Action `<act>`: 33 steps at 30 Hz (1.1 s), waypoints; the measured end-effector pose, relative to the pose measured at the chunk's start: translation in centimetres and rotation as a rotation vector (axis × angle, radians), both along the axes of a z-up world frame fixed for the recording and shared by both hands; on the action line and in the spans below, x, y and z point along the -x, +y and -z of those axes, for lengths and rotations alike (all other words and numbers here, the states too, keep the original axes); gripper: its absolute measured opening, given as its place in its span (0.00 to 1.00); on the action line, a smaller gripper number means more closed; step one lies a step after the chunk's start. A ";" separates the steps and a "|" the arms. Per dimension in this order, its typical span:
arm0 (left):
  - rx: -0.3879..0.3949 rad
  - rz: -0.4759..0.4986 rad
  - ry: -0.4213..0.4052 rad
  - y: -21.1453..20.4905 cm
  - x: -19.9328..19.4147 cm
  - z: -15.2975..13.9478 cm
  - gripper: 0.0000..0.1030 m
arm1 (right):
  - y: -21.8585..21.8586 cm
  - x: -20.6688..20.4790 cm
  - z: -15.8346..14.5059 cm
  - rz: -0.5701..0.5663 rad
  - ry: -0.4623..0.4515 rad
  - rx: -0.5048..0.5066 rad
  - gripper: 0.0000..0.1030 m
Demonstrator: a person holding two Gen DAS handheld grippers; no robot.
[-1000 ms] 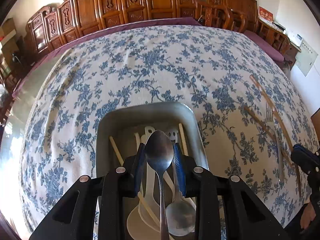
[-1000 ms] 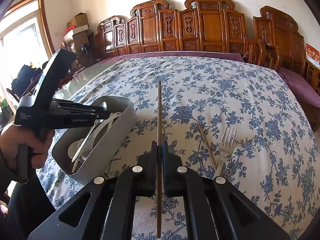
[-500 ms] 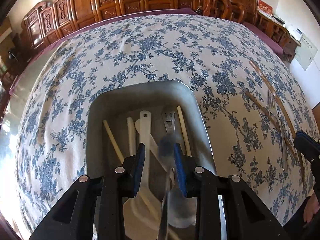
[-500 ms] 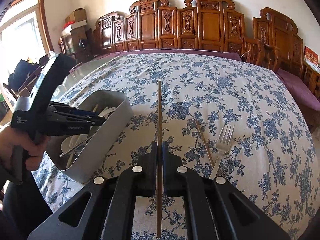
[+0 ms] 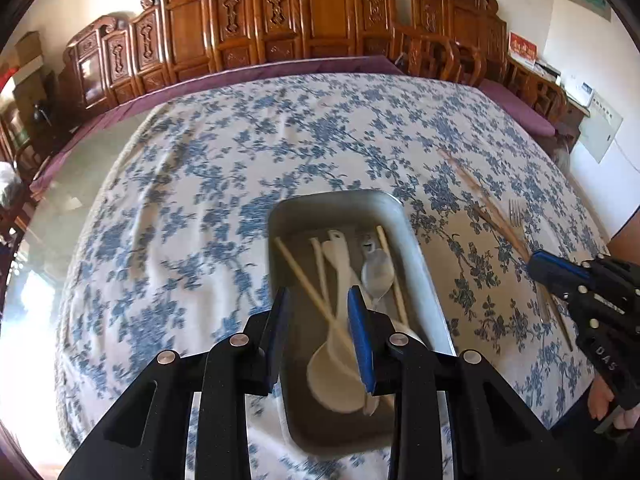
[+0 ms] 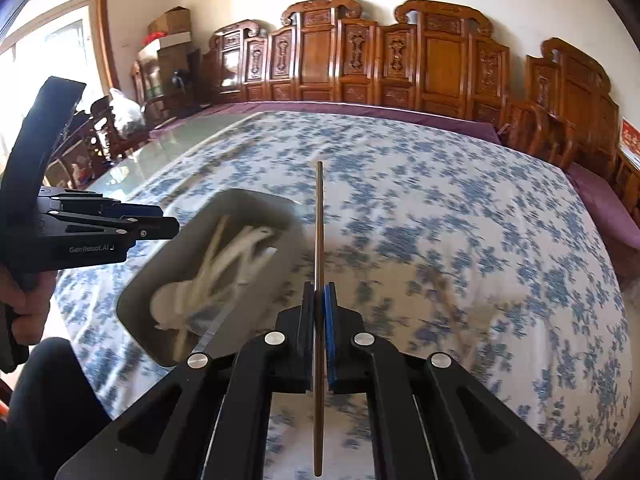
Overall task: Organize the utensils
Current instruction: 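Lower the wooden chopstick into the grey tray and open the right tool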
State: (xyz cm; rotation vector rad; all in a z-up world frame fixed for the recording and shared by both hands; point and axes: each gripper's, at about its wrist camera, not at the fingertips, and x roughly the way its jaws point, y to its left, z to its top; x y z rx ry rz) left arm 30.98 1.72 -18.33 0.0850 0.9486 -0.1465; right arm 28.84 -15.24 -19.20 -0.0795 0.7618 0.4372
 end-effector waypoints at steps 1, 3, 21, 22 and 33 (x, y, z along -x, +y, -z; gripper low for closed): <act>0.003 -0.003 -0.004 0.4 0.3 -0.2 0.27 | 0.5 0.0 -0.1 -0.008 0.004 -0.006 0.06; 0.009 -0.013 -0.011 1.5 0.8 -0.6 0.27 | 1.7 0.1 -0.4 -0.025 0.014 -0.024 0.06; 0.016 -0.067 -0.049 8.0 3.3 -1.5 0.33 | 9.0 -3.7 2.7 -0.012 0.242 -0.119 0.06; 0.018 -0.068 -0.048 8.2 3.4 -1.4 0.34 | 9.2 -4.0 3.2 -0.002 0.262 -0.122 0.06; 0.034 -0.078 -0.043 9.5 3.8 -0.8 0.34 | 10.8 -4.9 5.3 0.002 0.312 -0.113 0.06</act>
